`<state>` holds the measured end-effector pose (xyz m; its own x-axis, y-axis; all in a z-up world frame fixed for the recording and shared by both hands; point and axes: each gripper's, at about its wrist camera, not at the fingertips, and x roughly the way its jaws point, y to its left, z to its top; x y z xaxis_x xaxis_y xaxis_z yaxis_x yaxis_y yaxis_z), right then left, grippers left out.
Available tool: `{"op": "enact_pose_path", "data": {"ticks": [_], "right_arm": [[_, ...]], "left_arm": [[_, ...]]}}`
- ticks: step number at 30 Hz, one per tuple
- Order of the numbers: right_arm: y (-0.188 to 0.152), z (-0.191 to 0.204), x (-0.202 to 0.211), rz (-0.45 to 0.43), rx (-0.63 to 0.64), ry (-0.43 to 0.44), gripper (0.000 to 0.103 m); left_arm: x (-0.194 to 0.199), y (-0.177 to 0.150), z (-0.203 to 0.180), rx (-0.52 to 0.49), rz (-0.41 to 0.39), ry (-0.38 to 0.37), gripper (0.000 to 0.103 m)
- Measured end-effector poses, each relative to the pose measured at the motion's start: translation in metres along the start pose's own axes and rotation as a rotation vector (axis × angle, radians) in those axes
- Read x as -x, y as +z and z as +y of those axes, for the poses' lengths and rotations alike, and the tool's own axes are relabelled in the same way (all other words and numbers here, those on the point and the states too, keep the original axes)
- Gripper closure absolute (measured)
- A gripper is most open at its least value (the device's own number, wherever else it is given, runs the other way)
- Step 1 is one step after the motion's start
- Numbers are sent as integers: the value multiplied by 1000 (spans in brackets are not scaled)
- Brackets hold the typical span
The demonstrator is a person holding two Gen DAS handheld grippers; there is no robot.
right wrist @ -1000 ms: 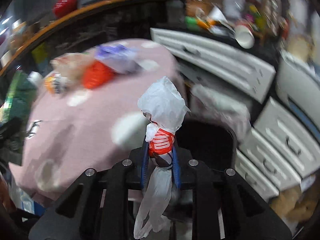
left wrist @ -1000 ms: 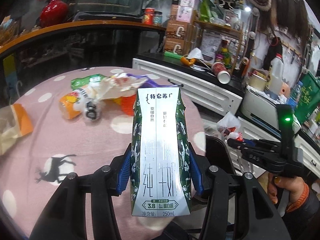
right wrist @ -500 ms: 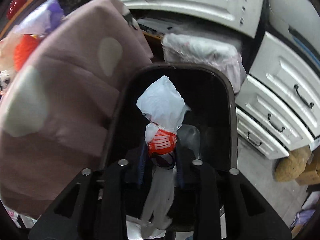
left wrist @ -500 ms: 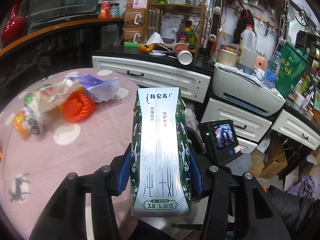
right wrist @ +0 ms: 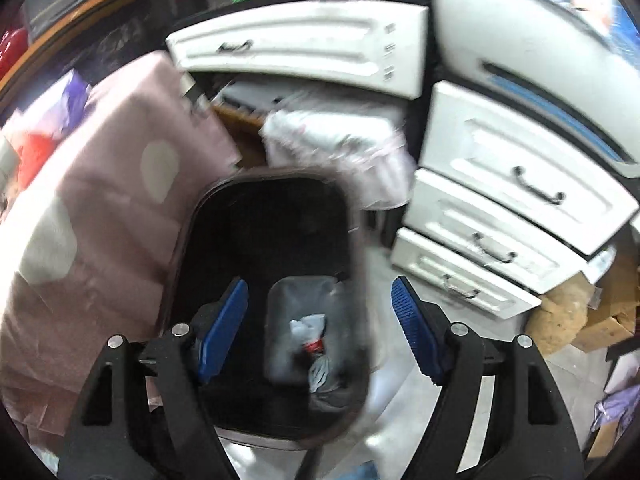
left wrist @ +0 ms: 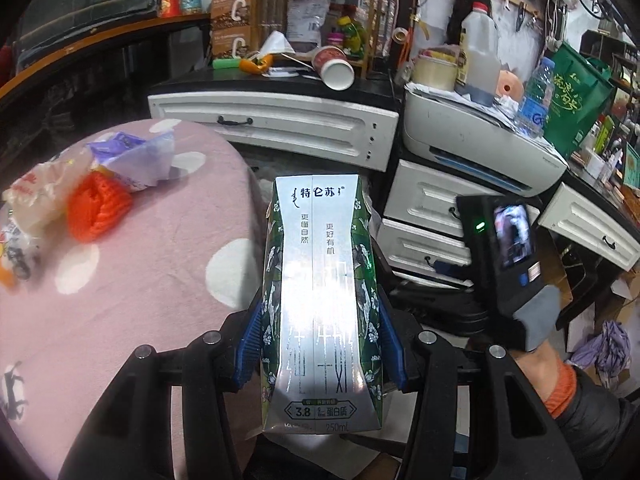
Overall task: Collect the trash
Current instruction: 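Lower the green milk carton into the black bin and open the left tool, then move both tools back over the table toward the remaining trash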
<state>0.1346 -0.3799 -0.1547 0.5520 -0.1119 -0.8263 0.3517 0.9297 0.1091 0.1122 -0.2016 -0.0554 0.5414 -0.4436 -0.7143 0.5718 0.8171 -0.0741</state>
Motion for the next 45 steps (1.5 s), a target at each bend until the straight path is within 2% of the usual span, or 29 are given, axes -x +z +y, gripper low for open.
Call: {"op": "enact_pose_path", "data": {"ticks": [4,12,20,33,35,37,42,45], "right_arm": [[5,-32,26,-59,-71,-52,25],[8,-70,56,-102,-180,-35,23],[4,-62,64,-110,-169,4,22],[3,-50,69,-109,-152,45,22],[2,-48,68,-107,-145,47,22],[3,-46,68,-105,-142,50,22],[4,-46,67,-104,-139,53,21],[5,-49,70,-119,-145,49,18]], "left_arm": [[-20,0,-11,-29,54,-26,53],[-69,-5,-32,-69,189,-78,53],[-116,-12,-47,-143,301,-47,53],[-171,-24,-49,-201,406,30,52],[-176,-24,-49,-205,412,40,49],[-178,-24,-48,-202,418,40,29],[-172,-20,-45,-180,386,38,10],[-163,-18,-44,-151,383,14,10]]}}
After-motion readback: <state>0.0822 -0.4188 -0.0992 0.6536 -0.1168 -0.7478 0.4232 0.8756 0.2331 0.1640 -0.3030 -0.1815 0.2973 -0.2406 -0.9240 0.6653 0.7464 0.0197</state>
